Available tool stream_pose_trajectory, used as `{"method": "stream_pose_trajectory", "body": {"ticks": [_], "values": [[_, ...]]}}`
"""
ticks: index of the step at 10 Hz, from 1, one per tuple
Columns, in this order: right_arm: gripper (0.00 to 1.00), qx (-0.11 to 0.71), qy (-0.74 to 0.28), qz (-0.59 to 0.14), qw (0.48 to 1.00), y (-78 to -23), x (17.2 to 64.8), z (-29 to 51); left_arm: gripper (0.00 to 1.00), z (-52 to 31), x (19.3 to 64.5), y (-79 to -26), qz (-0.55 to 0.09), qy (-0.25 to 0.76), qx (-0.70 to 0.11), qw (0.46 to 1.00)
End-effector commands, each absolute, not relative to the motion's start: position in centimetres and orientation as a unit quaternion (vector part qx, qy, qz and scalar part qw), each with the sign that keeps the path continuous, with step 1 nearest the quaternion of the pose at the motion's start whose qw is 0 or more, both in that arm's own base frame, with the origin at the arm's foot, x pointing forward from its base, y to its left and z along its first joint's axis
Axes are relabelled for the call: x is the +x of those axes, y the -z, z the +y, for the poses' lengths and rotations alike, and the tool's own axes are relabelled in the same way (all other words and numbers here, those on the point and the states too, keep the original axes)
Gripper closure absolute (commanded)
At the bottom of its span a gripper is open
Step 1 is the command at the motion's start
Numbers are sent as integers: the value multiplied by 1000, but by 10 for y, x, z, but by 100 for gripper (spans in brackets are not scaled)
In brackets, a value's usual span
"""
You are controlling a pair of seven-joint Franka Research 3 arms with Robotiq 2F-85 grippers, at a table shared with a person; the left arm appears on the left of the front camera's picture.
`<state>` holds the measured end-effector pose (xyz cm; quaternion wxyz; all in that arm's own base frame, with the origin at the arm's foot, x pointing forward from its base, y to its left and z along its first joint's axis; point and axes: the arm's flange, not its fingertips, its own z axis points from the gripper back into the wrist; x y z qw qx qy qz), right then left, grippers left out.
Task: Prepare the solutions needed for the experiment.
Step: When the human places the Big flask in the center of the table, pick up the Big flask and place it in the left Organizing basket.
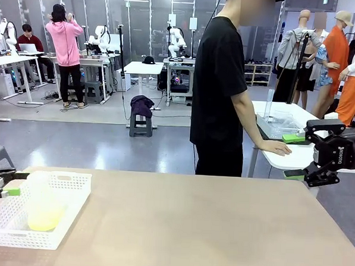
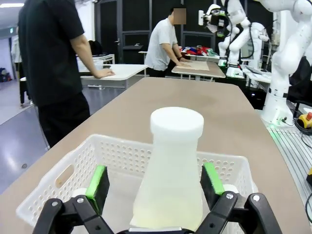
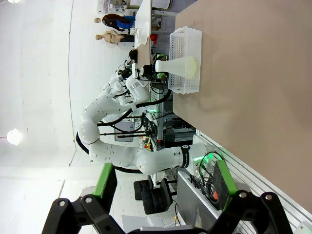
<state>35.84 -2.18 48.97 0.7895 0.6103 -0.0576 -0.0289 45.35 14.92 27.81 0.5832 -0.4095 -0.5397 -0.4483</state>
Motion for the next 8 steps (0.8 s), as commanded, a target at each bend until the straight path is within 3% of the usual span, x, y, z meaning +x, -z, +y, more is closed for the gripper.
{"method": "stream_pose_trajectory", "body": {"ticks": [1,2,4,6,8], "values": [[0,613,28,-60,787,-490,359,-22,4,161,440,-297,-521,406,-434,612],[0,613,28,-60,787,-490,359,-22,4,166,428,-313,-535,388,-439,609],[0,613,28,-60,787,-490,359,-22,4,149,397,-367,-517,294,-572,565],[0,613,28,-60,787,-490,359,-22,4,123,374,-411,-477,244,-583,611],[0,613,28,-60,787,-490,359,-22,4,94,358,-445,-398,213,-614,648]]}}
